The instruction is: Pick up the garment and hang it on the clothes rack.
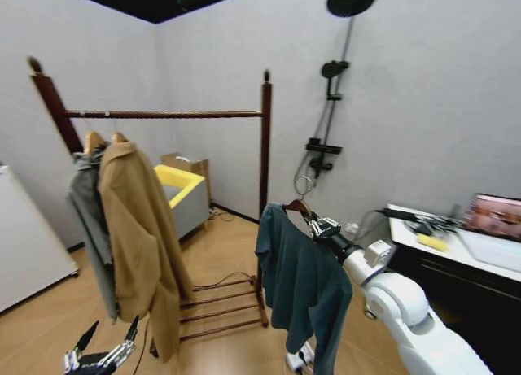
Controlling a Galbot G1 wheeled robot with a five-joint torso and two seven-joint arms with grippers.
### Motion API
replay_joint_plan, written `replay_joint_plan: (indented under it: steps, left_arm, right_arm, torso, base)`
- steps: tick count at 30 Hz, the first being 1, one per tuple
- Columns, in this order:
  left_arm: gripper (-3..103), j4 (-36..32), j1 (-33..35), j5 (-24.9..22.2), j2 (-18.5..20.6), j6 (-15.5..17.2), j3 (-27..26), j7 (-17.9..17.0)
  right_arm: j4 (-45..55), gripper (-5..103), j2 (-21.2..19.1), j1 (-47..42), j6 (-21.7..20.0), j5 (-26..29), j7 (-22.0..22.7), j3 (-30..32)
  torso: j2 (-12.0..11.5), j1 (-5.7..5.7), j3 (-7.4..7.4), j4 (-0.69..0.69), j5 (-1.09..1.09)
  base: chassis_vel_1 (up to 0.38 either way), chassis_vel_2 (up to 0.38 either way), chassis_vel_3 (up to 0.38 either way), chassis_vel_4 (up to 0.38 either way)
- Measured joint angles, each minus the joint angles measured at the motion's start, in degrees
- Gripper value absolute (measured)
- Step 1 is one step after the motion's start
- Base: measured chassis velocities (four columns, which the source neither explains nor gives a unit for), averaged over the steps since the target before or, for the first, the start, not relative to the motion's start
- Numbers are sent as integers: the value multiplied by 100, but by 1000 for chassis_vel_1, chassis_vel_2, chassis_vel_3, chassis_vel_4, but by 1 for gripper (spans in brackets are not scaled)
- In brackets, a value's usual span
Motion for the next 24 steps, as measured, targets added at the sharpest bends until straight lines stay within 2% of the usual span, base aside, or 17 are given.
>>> replay_joint_plan:
  steps: [19, 24]
  left_arm:
    - [100, 0, 0, 0, 0, 0, 0, -1]
    - [100, 0, 0, 0, 0, 0, 0, -2]
  right_arm:
    - [-58, 9, 55, 107, 168, -202, -33, 100]
    - [244, 9, -28, 269, -11, -96, 91, 145]
  torso:
    - [0, -2, 0, 0, 1]
    - [-1, 1, 1, 2, -1]
  base:
    - [13, 237, 230, 9]
    - [-43, 234, 221, -41]
